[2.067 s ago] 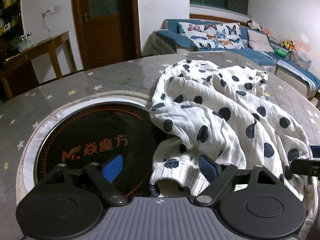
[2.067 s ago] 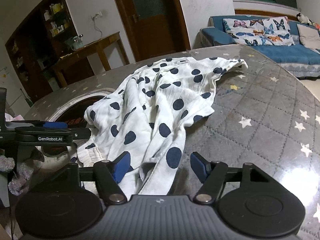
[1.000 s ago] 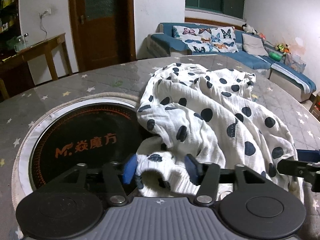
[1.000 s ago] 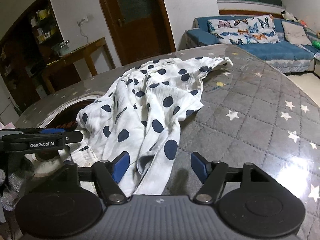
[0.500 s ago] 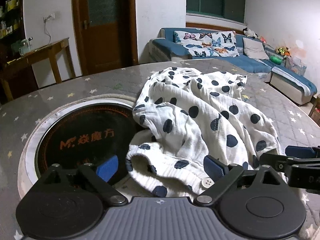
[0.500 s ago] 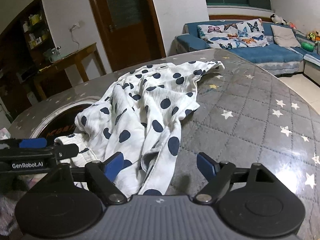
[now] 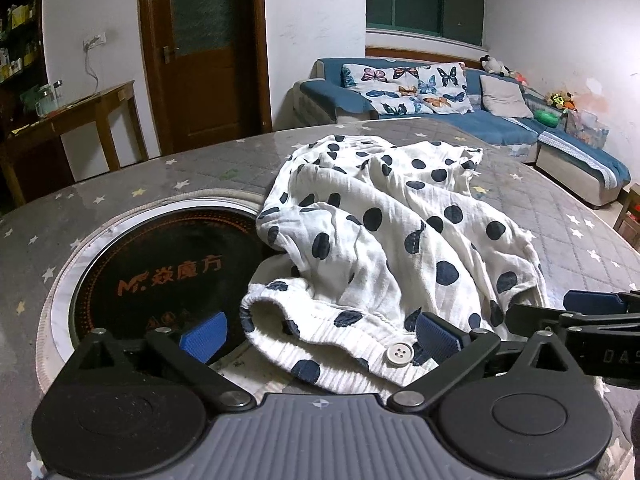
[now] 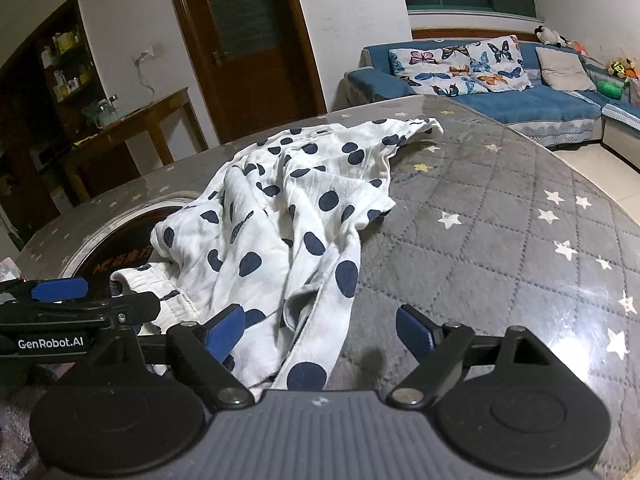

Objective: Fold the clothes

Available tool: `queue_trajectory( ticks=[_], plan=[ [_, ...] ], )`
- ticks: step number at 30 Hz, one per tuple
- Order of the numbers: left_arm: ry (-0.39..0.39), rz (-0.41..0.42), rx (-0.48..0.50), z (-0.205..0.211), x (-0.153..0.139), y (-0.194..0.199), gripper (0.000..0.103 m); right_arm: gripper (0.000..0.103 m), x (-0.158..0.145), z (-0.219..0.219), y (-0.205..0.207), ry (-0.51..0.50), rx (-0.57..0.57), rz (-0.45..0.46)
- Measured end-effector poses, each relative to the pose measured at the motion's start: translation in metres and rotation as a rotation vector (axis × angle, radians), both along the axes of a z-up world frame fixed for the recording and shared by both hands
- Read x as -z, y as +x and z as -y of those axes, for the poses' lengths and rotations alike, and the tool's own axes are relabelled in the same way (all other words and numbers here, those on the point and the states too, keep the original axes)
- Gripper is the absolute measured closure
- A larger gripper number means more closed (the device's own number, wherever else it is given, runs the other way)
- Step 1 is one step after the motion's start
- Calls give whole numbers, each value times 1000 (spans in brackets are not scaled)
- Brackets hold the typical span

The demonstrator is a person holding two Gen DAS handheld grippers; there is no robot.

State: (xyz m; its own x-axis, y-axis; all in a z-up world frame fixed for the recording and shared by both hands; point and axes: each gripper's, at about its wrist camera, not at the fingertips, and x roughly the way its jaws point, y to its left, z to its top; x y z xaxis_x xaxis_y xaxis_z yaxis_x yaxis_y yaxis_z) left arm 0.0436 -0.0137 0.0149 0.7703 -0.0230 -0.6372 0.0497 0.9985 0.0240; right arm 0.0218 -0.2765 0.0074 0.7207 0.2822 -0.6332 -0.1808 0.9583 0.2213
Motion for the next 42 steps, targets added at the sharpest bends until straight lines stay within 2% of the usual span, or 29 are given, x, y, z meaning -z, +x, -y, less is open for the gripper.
queue_trajectory(
  ticks=[21, 29, 37, 39, 42],
  plan=[
    [13, -7, 11, 5, 2, 9, 0, 18, 5, 0, 6, 13, -5, -12],
    [34, 1, -19, -10, 7, 24, 2, 23, 9, -1, 10, 10, -10, -24],
    [46, -25, -38, -34, 16, 45, 21, 35, 10, 0, 15, 9, -33, -23],
    [31, -38, -27, -38, 18, 48, 23, 42, 10, 0, 17, 19, -44, -29],
    [21, -63, -11, -41, 23, 52, 33, 52, 12, 2, 19, 38, -58, -41]
  ],
)
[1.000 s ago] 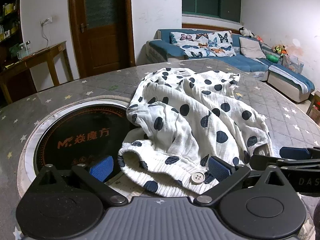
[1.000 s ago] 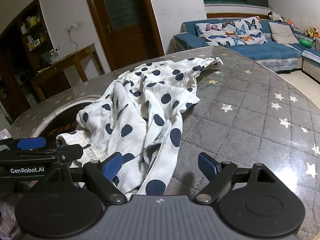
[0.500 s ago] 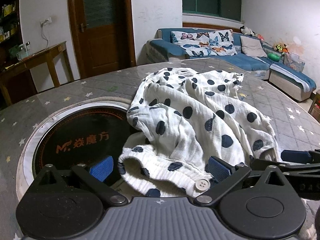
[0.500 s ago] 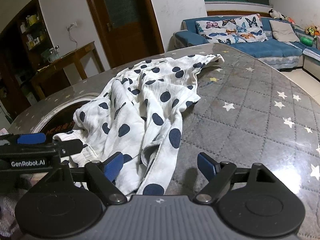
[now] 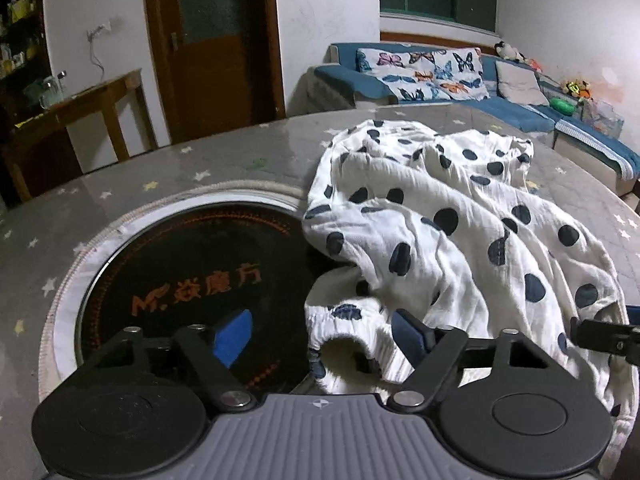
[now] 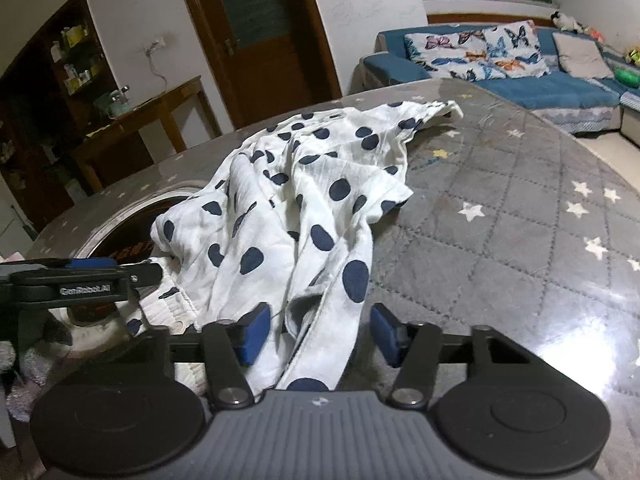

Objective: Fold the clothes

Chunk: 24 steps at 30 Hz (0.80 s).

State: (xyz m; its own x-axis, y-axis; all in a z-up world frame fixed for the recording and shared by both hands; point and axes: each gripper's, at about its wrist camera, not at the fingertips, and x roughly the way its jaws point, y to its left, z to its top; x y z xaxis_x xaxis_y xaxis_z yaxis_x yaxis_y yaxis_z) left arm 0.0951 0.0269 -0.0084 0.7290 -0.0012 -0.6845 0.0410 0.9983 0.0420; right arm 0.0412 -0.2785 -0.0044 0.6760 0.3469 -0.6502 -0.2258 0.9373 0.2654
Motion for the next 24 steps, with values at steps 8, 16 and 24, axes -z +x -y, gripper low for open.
queue_trajectory(
  ticks=[8, 16, 24],
  plan=[
    [-126, -26, 74, -7, 3, 1, 81, 79, 3, 9, 3, 41, -26, -29],
    [-161, 1, 59, -13, -17, -26, 93, 91, -7, 16, -2, 62, -89, -27],
    [-194, -15, 74, -24, -29, -79, 93, 92, -22, 23, -24, 58, -189, -39]
  ],
)
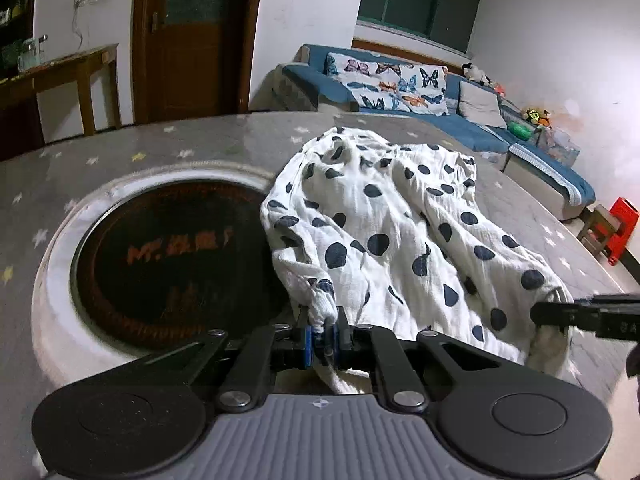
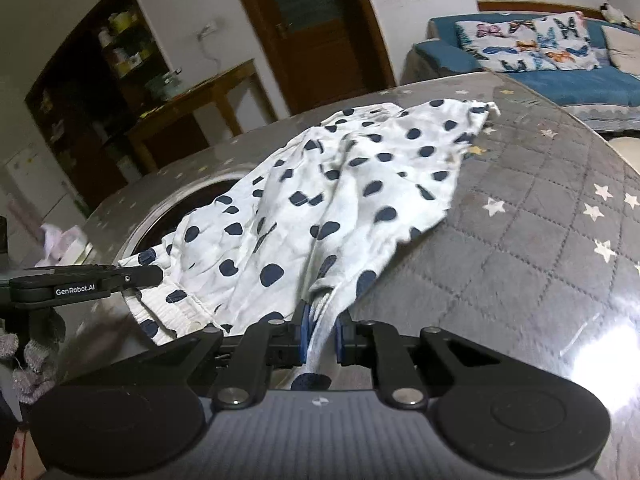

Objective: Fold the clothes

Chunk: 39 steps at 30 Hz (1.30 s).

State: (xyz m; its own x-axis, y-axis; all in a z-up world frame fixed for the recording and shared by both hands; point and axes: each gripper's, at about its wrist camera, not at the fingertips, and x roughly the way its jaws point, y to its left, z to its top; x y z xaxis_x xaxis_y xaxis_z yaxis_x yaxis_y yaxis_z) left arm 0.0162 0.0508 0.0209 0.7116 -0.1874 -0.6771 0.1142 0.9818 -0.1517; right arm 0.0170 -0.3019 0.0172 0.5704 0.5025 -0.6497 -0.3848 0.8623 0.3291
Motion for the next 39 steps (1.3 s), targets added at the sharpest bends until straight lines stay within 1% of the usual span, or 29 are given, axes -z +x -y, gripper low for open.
queue_trajectory(
  ticks=[4, 6, 8, 10, 12, 13, 15, 17, 19, 21, 22, 23, 26, 31, 37, 39],
  plan=[
    [-4, -22, 19, -2, 1, -28, 93, 92, 0, 3, -18, -41, -56, -31],
    [9, -42, 27, -2, 4, -39, 93, 82, 1, 4, -26, -73, -68, -46],
    [21, -34, 32, -1, 1, -43, 92, 76, 1, 7, -30, -89, -69, -56],
    [33, -22, 36, 0, -2, -45, 84, 75, -2, 12, -31, -96, -59, -51],
    [44, -10, 41, 0, -5, -48, 83, 64, -7, 18, -29, -103, -44, -37],
    [50, -4, 43, 1, -7, -50, 73, 64, -11, 21, -26, -107, -35, -24],
    [62, 8, 48, 2, -10, -52, 62, 64, -17, 26, -20, -116, -18, 2],
    [69, 24, 49, 4, -16, -53, 61, 61, -23, 29, -10, -130, 6, 29],
    [68, 45, 49, 6, -22, -51, 53, 58, -27, 32, 6, -145, 33, 48],
    [70, 63, 55, 8, -27, -47, 51, 58, -30, 36, 24, -156, 56, 66],
    [71, 68, 56, 11, -28, -43, 48, 57, -30, 37, 33, -161, 67, 74],
    [73, 72, 56, 13, -28, -38, 47, 57, -31, 39, 42, -164, 80, 77],
    [78, 74, 52, 20, -25, -24, 44, 52, -30, 44, 78, -162, 119, 84],
    [86, 53, 39, 29, -14, 5, 36, 52, -23, 50, 132, -182, 173, 82],
    [87, 4, 36, 34, 5, 32, 34, 52, -5, 55, 197, -229, 234, 57],
    [88, -8, 37, 34, 9, 37, 33, 52, 0, 56, 208, -232, 245, 50]
  ],
)
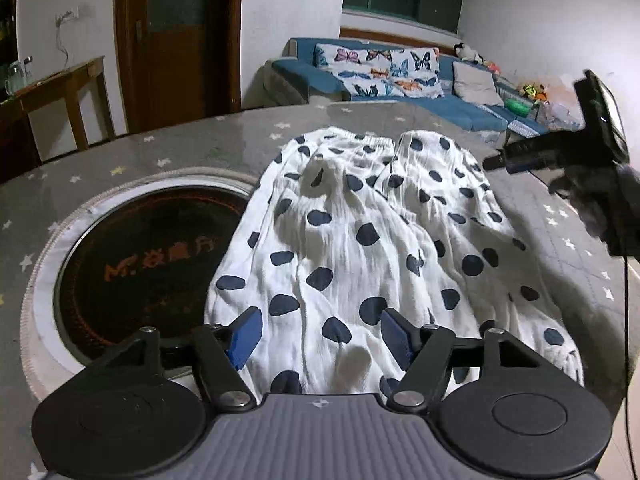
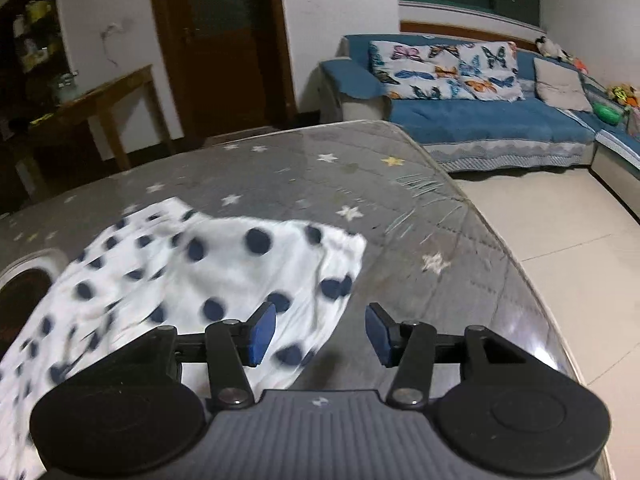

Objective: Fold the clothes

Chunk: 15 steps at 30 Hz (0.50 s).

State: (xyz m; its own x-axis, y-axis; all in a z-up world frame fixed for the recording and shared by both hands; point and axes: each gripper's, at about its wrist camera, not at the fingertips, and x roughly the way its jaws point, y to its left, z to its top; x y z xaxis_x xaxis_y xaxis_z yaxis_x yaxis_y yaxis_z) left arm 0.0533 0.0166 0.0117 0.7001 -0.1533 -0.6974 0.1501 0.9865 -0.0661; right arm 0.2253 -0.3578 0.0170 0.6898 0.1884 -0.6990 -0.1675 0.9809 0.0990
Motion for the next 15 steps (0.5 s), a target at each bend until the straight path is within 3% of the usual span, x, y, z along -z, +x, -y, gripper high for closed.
queue_trajectory(
  ticks=[7, 10, 12, 15],
  plan=[
    [6, -17, 5, 1, 9, 7, 26, 55, 15, -2, 29, 2, 19, -22],
    [7, -22, 4, 0, 11, 9, 26, 70, 22, -3, 41, 3, 27, -32],
    [10, -27, 3, 0, 13, 10, 26, 88, 26, -4, 49, 3, 33, -38],
    [11, -35, 2, 0, 16, 11, 26, 98, 26, -3, 50, -2, 30, -24]
  ],
)
